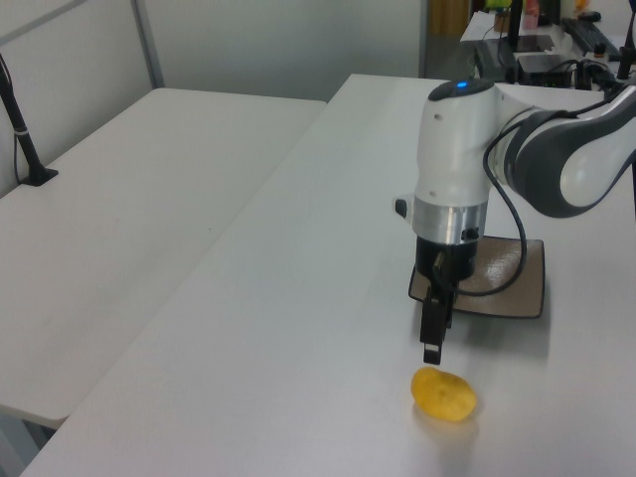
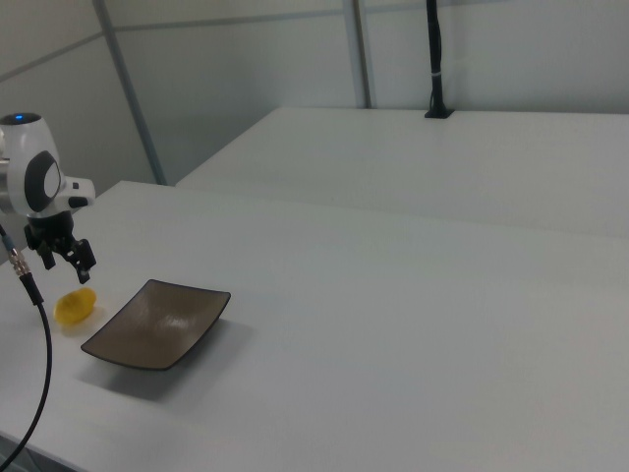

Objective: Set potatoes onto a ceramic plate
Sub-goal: 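Move the open gripper over the yellow potato and lower it, then close the gripper around the yellow potato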

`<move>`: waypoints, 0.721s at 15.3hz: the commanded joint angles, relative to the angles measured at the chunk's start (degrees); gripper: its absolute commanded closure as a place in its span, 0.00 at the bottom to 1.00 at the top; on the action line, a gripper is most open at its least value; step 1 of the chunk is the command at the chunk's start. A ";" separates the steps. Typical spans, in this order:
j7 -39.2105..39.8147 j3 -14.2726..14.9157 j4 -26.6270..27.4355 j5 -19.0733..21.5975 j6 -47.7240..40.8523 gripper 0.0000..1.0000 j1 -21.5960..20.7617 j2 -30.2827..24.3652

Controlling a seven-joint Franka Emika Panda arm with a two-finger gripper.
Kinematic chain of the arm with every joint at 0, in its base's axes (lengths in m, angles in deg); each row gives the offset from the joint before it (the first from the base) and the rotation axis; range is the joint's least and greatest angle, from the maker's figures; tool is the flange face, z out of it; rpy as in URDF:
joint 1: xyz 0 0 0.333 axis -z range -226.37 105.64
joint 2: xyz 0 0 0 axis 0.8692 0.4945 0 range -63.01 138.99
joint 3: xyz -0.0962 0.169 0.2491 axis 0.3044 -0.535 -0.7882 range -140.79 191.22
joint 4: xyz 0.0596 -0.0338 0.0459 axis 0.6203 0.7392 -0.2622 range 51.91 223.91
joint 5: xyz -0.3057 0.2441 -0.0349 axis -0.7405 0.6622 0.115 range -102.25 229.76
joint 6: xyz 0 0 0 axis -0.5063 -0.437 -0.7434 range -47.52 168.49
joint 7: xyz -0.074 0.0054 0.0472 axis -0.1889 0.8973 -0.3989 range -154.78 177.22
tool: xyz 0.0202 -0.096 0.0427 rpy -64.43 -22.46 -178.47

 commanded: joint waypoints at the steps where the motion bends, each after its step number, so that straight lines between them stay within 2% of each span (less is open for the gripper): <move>1: -1.00 0.32 0.26 -2.32 1.92 0.00 -1.36 2.35; 5: -0.91 0.32 0.26 -2.68 2.45 0.00 -2.24 4.27; 8: -1.08 0.32 0.09 -5.04 2.54 0.00 -3.03 6.30; 9: -1.61 0.32 0.09 -5.75 2.54 0.03 -3.73 6.39; 11: -2.22 0.32 0.17 -6.89 4.55 0.17 -3.82 6.65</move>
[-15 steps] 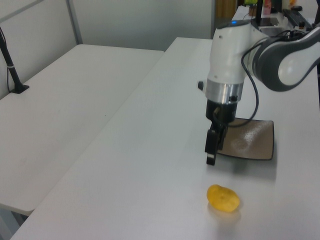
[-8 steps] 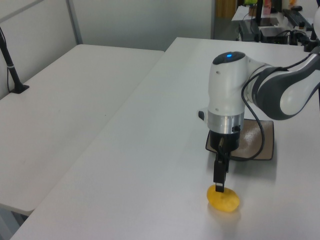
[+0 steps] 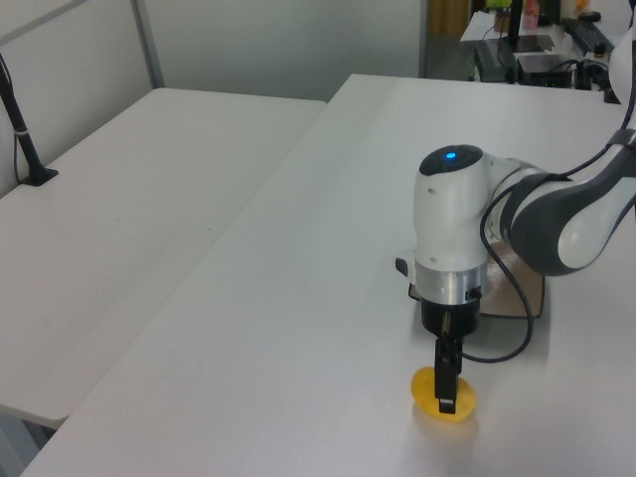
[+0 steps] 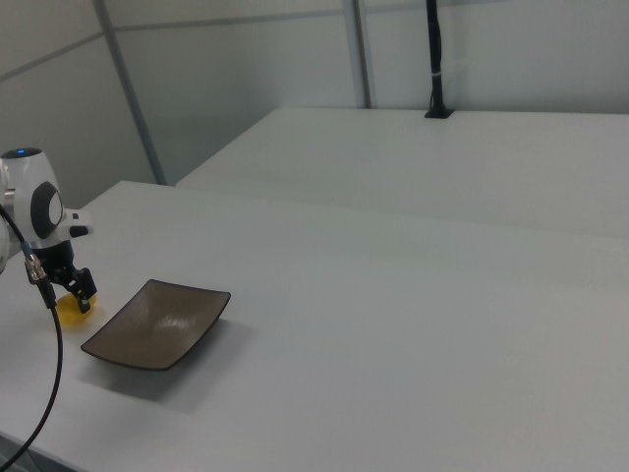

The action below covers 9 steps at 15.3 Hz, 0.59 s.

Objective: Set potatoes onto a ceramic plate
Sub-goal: 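Close the gripper around the yellow potato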

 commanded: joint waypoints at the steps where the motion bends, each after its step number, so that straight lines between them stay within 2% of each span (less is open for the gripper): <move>1: -2.46 0.32 0.28 -2.14 4.43 0.40 -1.15 0.42; 2: -3.59 0.32 0.19 -2.23 4.61 0.61 -1.06 0.42; 3: -4.04 0.32 0.10 -2.32 4.61 0.65 -0.97 0.42; 6: -4.04 0.32 0.01 -5.29 4.18 0.65 -1.15 -0.01; 9: -3.87 0.32 0.28 -5.31 2.69 0.65 -0.71 -2.82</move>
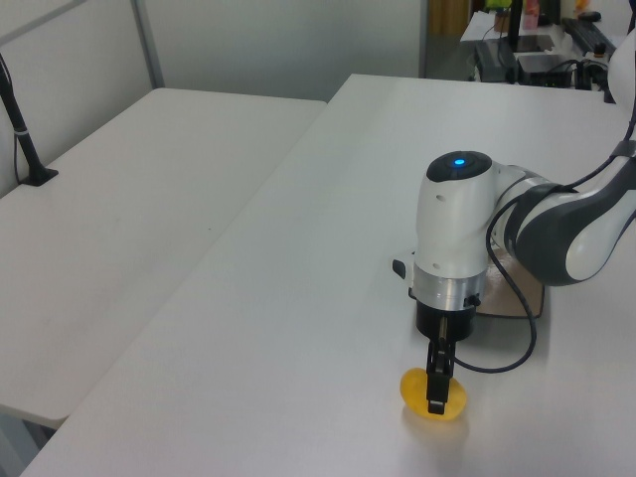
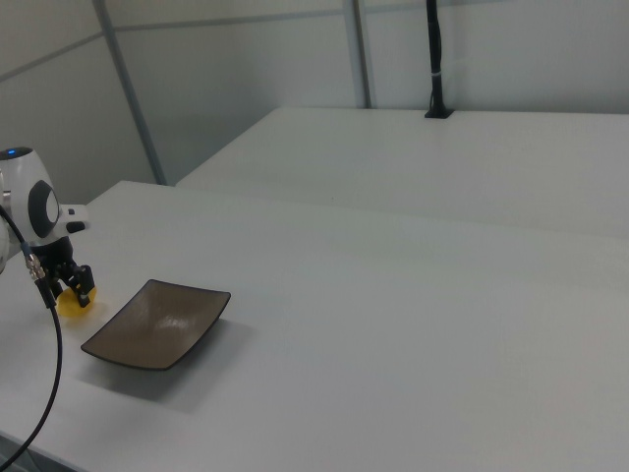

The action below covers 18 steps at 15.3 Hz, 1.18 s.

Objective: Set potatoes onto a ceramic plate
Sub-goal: 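Close the gripper around the yellow potato, then lift the potato and carry it over the brown plate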

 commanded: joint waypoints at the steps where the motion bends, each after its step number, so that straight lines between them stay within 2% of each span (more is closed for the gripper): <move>1: -1.28 0.30 0.46 -1.13 -3.87 0.65 0.13 -4.86; 3: 0.64 0.30 0.72 -1.13 -9.76 0.64 1.00 -8.02; 8: 10.75 1.17 0.54 -1.30 -18.13 0.64 4.17 -11.64; 11: 14.44 4.33 0.63 -1.91 -22.35 0.64 4.61 -12.96; 14: 17.17 6.19 1.07 -2.36 -24.21 0.62 5.58 -12.88; 15: 17.18 6.36 1.77 -2.36 -24.12 0.52 6.01 -12.70; 17: 17.18 6.54 1.77 -2.36 -23.94 0.09 6.19 -12.52; 18: 17.18 6.63 1.77 -2.36 -24.03 0.06 6.28 -12.52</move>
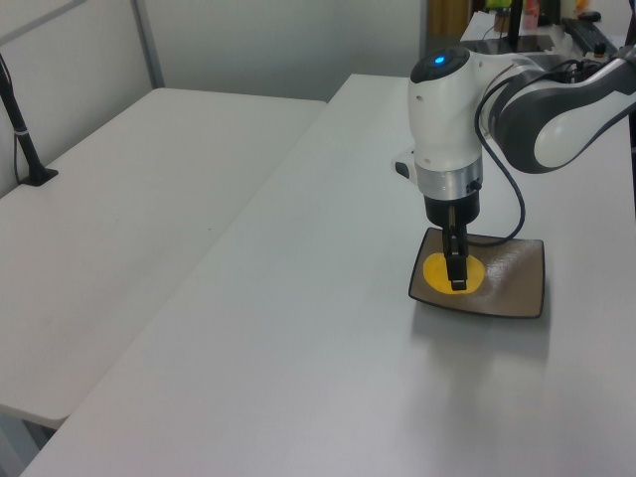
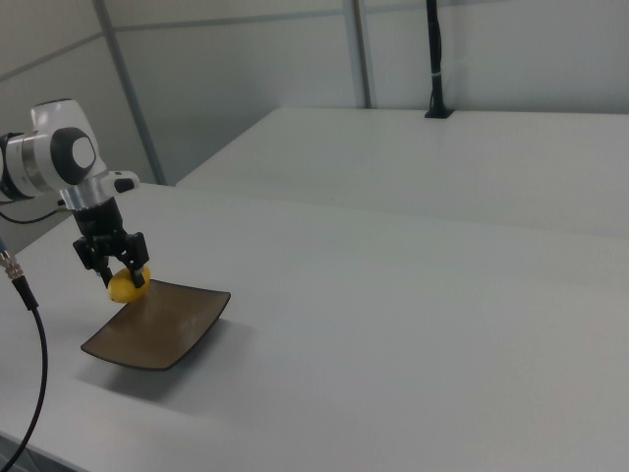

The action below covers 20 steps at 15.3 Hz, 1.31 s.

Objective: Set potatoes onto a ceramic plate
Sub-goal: 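Lift the potato and carry it over the brown plate, then lower the potato onto the plate and open the gripper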

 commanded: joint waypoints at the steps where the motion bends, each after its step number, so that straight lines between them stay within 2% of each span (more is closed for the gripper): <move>1: 1.03 0.46 1.04 -0.73 -0.77 0.05 -0.06 -0.94; 3: 0.94 0.46 1.04 -0.82 -0.77 0.00 -0.06 -0.94; 6: 0.94 0.55 0.87 -0.73 -1.03 0.00 0.03 -1.03; 8: 0.76 1.60 0.87 -0.73 -1.29 0.00 0.64 -1.64; 10: 0.94 4.05 0.78 -0.20 -1.47 0.00 0.64 -2.95; 12: 0.94 8.35 0.60 0.50 -2.87 0.00 -0.23 -4.54; 14: 2.33 11.00 0.60 2.16 -3.75 0.00 -0.59 -6.38; 17: 9.80 17.84 0.51 8.92 -5.41 0.00 0.55 -11.21; 18: 11.47 19.26 0.51 9.81 -6.56 0.00 1.08 -12.44; 20: 13.41 19.71 0.51 10.17 -7.36 0.00 4.14 -14.29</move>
